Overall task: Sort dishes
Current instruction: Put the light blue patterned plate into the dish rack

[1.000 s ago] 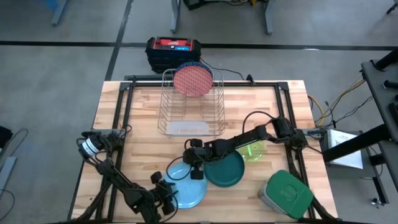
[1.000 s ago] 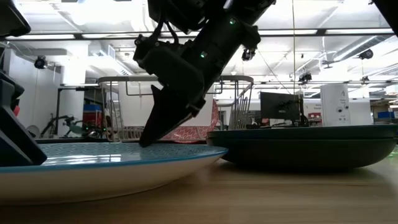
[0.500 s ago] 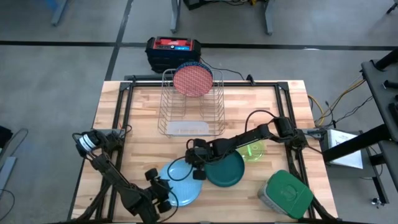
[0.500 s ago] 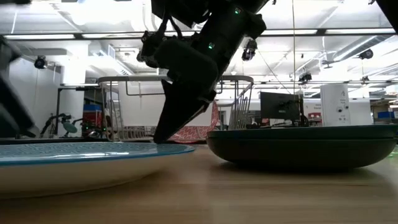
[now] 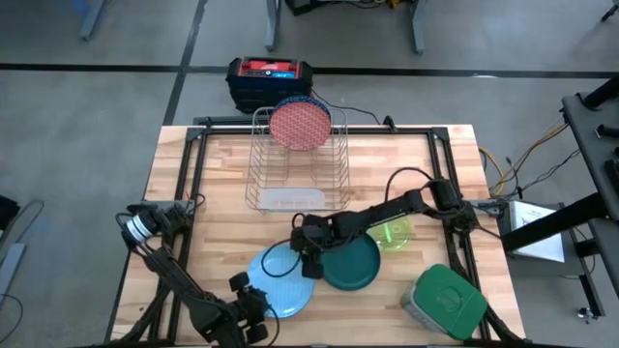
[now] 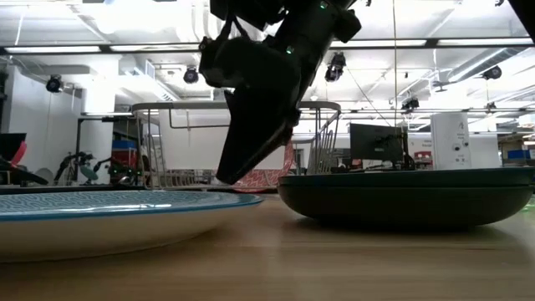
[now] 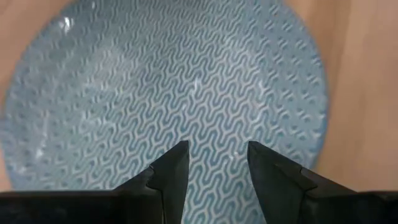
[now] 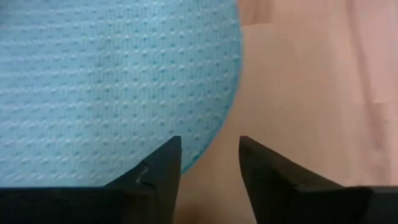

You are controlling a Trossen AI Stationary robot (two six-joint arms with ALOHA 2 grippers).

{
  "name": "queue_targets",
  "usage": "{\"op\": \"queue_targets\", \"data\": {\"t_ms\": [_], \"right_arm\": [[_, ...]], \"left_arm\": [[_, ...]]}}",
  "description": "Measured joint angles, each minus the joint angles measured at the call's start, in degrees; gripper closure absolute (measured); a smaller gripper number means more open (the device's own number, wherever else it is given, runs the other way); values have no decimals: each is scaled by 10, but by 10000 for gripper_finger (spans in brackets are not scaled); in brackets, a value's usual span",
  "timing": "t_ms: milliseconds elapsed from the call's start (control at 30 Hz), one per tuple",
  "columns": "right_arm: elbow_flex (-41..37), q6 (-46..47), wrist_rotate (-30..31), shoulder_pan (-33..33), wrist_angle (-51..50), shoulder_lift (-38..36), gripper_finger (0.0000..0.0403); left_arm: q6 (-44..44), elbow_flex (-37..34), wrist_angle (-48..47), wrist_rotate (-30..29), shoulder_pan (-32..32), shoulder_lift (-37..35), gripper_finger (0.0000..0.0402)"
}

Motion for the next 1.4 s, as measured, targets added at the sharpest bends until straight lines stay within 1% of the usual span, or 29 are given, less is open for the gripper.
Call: {"op": "queue_targets", "data": {"t_ms": [100,267,367,500,633,733,867,1067,1200,1333,1400], "right_arm": [[0,16,-26,-2,4,2,227],[-1,27,-31,-3,16,18,206],[-1,32,-37,-3,30,23,198],[-1,42,-62,-4,42,25,191],[-4,51,-77,-5,61,29,186],[-10,54,-77,-6,68,29,181],[-13,58,-81,-9,73,29,176],[-16,59,-78,-9,75,29,171],[-19,59,-77,-9,76,29,177],[-20,49,-76,-9,75,29,183],[-20,45,-71,-10,72,24,187]], "left_arm": [[-16,-21,40,11,-1,10,247],[-29,-47,102,-2,-7,15,247],[-33,-59,121,-14,-10,15,247],[-33,-74,142,-26,-14,16,247],[-31,-102,193,-40,-15,16,247],[-30,-117,221,-42,-15,16,247],[-29,-125,228,-50,-16,16,247],[-39,-133,233,-44,-16,20,248],[-47,-134,247,-64,-25,32,249],[-52,-135,252,-66,-36,32,249],[-62,-135,251,-82,-43,31,249]]}}
